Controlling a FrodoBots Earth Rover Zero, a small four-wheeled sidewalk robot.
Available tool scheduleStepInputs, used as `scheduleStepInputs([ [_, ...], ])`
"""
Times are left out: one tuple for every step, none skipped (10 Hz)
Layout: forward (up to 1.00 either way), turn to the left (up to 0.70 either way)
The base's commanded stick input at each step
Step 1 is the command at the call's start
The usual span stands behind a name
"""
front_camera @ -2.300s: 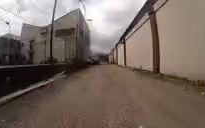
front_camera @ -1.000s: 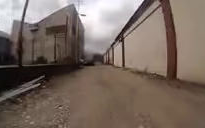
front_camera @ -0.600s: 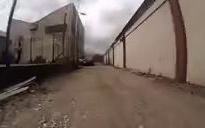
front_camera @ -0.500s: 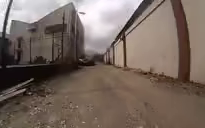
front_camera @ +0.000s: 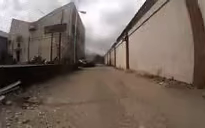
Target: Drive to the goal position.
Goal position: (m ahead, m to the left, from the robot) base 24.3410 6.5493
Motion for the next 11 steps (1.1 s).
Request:
scheduleStepInputs([
  [1.0, 0.0],
  [1.0, 0.0],
  [1.0, 0.0],
  [1.0, 0.0],
  [1.0, 0.0],
  [1.0, 0.0],
  [1.0, 0.0],
  [1.0, 0.0],
  [1.0, 0.0],
  [1.0, -0.07],
  [1.0, -0.24],
])
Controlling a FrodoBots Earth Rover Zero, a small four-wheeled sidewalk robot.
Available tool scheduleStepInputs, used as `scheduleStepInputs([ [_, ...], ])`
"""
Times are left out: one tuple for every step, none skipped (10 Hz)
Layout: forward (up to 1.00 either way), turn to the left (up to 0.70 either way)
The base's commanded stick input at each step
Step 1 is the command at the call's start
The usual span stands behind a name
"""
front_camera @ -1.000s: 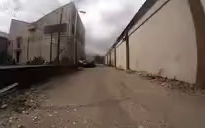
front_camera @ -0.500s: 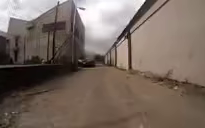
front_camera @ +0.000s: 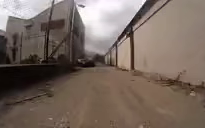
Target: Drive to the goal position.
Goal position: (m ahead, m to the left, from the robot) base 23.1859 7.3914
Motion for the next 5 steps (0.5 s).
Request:
scheduleStepInputs([
  [1.0, -0.27],
  [1.0, -0.25],
  [1.0, -0.1],
  [1.0, 0.0],
  [1.0, 0.0],
])
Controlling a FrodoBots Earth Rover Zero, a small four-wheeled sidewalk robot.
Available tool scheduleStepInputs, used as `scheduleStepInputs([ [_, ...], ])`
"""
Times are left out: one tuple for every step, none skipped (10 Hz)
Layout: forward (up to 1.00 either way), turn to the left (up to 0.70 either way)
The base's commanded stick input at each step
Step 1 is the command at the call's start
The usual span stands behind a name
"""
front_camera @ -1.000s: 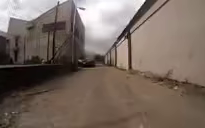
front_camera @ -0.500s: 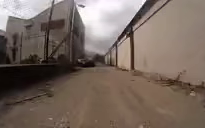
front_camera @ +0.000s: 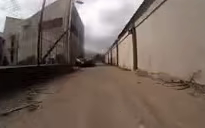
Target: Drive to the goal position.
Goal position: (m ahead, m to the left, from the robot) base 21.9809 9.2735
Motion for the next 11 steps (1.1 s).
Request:
scheduleStepInputs([
  [1.0, 0.0],
  [1.0, 0.0],
  [1.0, 0.0],
  [1.0, 0.0],
  [1.0, 0.0],
  [1.0, 0.0],
  [1.0, 0.0],
  [1.0, 0.0],
  [1.0, 0.0],
  [1.0, 0.0],
  [1.0, 0.0],
])
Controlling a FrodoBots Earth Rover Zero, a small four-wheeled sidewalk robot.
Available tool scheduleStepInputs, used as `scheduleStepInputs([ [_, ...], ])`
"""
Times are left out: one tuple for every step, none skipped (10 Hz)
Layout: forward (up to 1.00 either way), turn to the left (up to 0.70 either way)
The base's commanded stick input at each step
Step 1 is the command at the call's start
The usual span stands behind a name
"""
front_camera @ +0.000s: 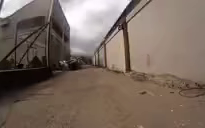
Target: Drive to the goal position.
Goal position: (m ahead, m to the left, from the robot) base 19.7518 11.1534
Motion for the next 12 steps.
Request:
scheduleStepInputs([
  [1.0, 0.0],
  [1.0, 0.0],
  [1.0, 0.0],
  [1.0, 0.0],
  [1.0, 0.0],
  [1.0, 0.0],
  [1.0, 0.02],
  [1.0, 0.17],
  [1.0, 0.27],
  [1.0, 0.27],
  [1.0, 0.15],
  [1.0, 0.0],
])
